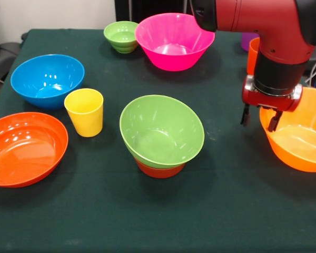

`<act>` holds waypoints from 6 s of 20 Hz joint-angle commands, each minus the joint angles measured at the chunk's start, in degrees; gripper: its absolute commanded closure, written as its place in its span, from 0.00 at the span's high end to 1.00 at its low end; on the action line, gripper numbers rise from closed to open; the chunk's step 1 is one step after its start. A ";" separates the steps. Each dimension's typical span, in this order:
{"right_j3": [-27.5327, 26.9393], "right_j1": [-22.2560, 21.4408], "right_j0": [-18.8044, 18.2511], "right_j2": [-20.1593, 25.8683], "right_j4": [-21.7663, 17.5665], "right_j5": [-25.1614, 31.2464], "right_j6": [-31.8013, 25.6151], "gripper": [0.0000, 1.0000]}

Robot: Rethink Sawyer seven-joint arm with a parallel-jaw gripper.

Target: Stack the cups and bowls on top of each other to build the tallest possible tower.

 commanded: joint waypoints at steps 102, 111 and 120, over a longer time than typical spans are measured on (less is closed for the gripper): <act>35.42 -7.93 -53.51 63.27 -23.51 -1.86 -9.00 0.00; 35.47 -10.35 -58.12 63.34 -25.74 3.16 -9.93 0.00; 32.53 -11.23 -61.63 64.52 -26.05 9.61 -11.03 0.00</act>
